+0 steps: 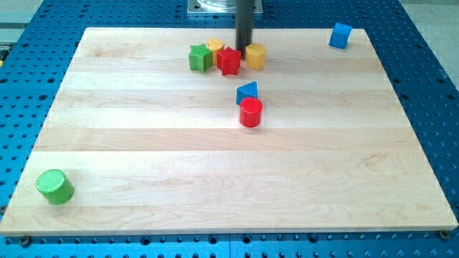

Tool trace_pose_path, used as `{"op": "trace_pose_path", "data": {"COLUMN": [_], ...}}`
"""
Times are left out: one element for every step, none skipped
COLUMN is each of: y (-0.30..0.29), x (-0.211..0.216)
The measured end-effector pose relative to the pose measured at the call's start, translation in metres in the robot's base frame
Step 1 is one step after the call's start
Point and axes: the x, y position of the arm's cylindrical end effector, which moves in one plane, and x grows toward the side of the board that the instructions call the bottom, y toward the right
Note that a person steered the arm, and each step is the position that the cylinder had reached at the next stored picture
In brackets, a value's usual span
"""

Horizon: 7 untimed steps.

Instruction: Push the hexagon towards the bottom left of the cube

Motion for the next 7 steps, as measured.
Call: {"op": "trace_pose_path", "data": {"y": [0.054, 0.001, -0.019, 0.023, 0.091, 0.037, 0.029], "x": [0.003, -0.012, -0.004, 0.024, 0.029, 0.046, 0.085]}}
